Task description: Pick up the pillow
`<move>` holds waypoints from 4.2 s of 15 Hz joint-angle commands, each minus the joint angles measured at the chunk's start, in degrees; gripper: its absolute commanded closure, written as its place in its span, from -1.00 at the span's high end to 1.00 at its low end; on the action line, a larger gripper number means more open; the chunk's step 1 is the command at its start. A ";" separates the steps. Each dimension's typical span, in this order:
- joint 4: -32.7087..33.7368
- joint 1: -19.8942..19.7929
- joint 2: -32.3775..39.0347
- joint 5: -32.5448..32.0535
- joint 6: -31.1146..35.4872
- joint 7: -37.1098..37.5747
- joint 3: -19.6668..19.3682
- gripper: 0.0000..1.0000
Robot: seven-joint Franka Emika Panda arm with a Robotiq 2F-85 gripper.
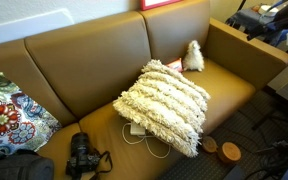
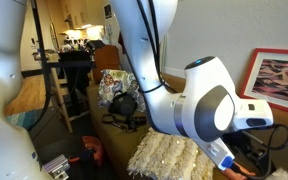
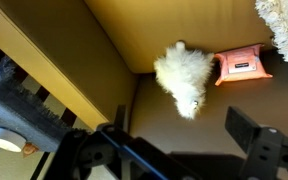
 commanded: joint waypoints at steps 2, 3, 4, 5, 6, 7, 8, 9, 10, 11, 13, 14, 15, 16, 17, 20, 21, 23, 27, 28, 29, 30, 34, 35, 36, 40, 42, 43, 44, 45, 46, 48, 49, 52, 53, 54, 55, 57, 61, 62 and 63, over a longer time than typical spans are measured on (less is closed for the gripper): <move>4.09 2.26 10.74 2.33 5.03 1.71 -0.92 1.00; 4.16 1.18 11.93 2.23 5.32 1.68 0.75 1.00; 2.60 -0.61 12.43 13.13 5.12 -9.21 4.73 1.00; 2.70 -2.15 13.38 15.74 4.84 -11.06 7.22 1.00; 2.83 -3.46 14.37 19.30 4.54 -14.52 9.68 1.00; 2.85 -4.96 15.05 21.51 4.12 -16.95 12.17 1.00; 2.92 -6.45 15.73 23.21 3.74 -19.09 14.49 1.00; 2.84 -8.04 16.24 24.22 3.33 -20.96 16.65 1.00; 2.75 -9.44 16.89 24.88 3.25 -22.56 18.51 1.00; 2.64 -10.63 17.43 25.28 2.95 -23.75 20.00 1.00; 2.25 -13.82 18.53 24.85 2.25 -25.95 23.56 1.00; 2.09 -15.41 19.05 24.53 1.66 -26.86 25.28 1.00; 1.78 -18.35 19.39 23.61 0.55 -28.04 28.33 1.00; 1.44 -22.54 19.97 22.34 -1.11 -29.62 32.74 1.00; 1.21 -24.11 20.76 22.38 -2.36 -30.99 34.78 1.00; 1.10 -27.15 23.02 24.05 -6.22 -35.17 38.88 1.00; 1.06 -27.69 23.45 24.41 -7.40 -36.40 39.60 1.00; 0.96 -27.78 24.02 25.01 -8.85 -38.13 39.95 1.00; 1.01 -28.13 24.99 25.44 -10.82 -41.15 40.66 1.00; 1.01 -28.25 25.29 25.47 -11.10 -41.79 40.95 1.00; 1.03 -28.41 25.54 25.39 -11.45 -42.53 41.27 1.00; 0.98 -28.28 25.82 25.30 -11.52 -43.22 41.52 1.00; -0.17 -26.59 25.94 24.95 -6.98 -44.49 41.83 1.00; -0.57 -26.77 26.09 24.64 -5.63 -44.80 42.57 1.00; -0.97 -27.01 26.44 23.98 -3.60 -45.27 43.44 1.00; -2.31 -26.74 27.01 21.21 1.26 -44.87 45.40 1.00; -2.32 -25.92 27.46 20.01 2.10 -44.42 45.27 1.00; -2.27 -26.21 27.87 19.29 2.09 -44.45 45.64 1.00; -2.15 -25.98 28.11 18.75 2.28 -44.48 45.50 1.00; -1.81 -25.36 28.39 18.63 2.30 -44.20 45.07 1.00; -1.56 -25.23 28.78 18.37 2.37 -44.19 44.96 1.00; -1.06 -25.66 29.86 17.69 2.31 -44.31 45.27 1.00; -0.82 -25.87 30.32 17.42 2.19 -44.40 45.39 1.00; -0.07 -26.47 31.62 16.59 1.78 -44.65 45.74 1.00; 0.10 -26.62 31.88 16.38 1.70 -44.71 45.80 1.00; 0.33 -26.72 32.16 16.20 1.57 -44.78 45.85 1.00; 0.67 -26.59 32.50 16.05 1.45 -44.78 45.71 1.00; 1.42 -26.43 33.24 15.94 1.20 -44.74 45.57 1.00; 4.15 -25.64 34.95 16.74 -0.70 -44.35 44.46 1.00; 5.23 -25.28 35.58 17.09 -1.43 -44.25 44.08 1.00; 6.18 -25.20 36.25 17.31 -2.02 -44.26 43.95 1.00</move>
